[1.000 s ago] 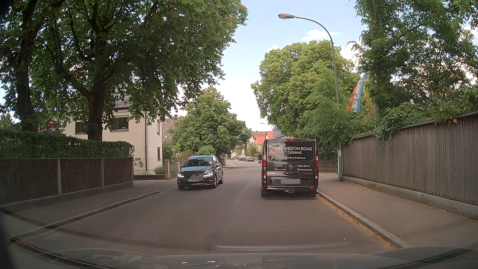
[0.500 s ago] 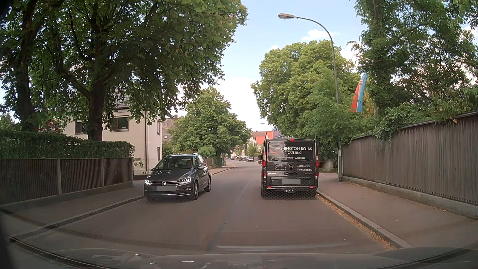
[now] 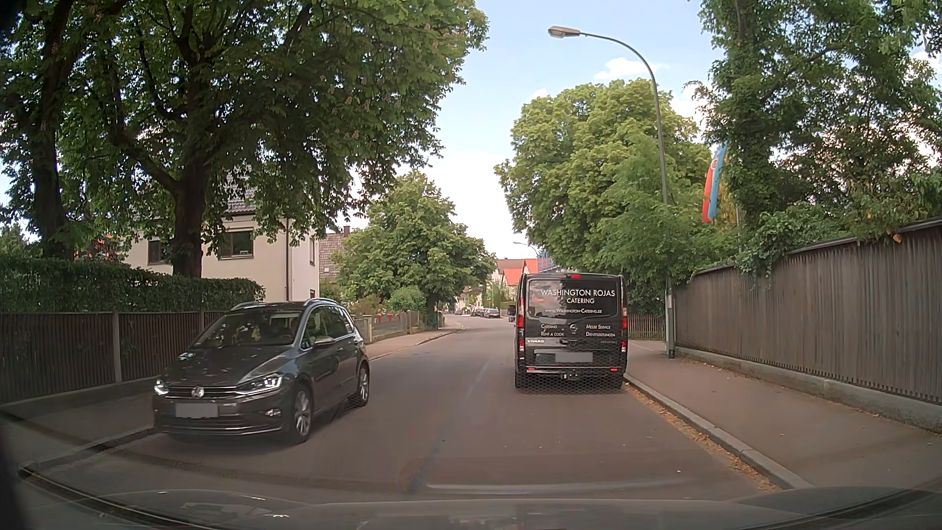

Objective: Follow the waypoints while adhering to traffic rules and regulations

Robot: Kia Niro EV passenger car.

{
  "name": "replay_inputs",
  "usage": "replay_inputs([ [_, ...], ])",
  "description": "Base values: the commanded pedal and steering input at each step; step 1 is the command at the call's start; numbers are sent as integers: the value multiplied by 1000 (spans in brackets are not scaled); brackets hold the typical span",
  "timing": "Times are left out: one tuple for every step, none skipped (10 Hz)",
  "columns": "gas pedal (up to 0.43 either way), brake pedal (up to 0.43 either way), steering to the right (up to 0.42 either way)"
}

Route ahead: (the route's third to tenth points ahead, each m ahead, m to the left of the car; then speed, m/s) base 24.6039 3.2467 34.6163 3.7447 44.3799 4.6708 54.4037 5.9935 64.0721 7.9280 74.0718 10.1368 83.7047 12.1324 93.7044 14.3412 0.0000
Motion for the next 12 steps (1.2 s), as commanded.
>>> replay_inputs([
  [0,329,-54],
  [0,329,-54],
  [0,311,-54],
  [0,293,-54],
  [0,256,-54],
  [0,146,-54],
  [0,73,-54],
  [0,24,-54],
  [0,24,-54],
  [0,18,-54],
  [0,24,-57],
  [98,24,-69],
])
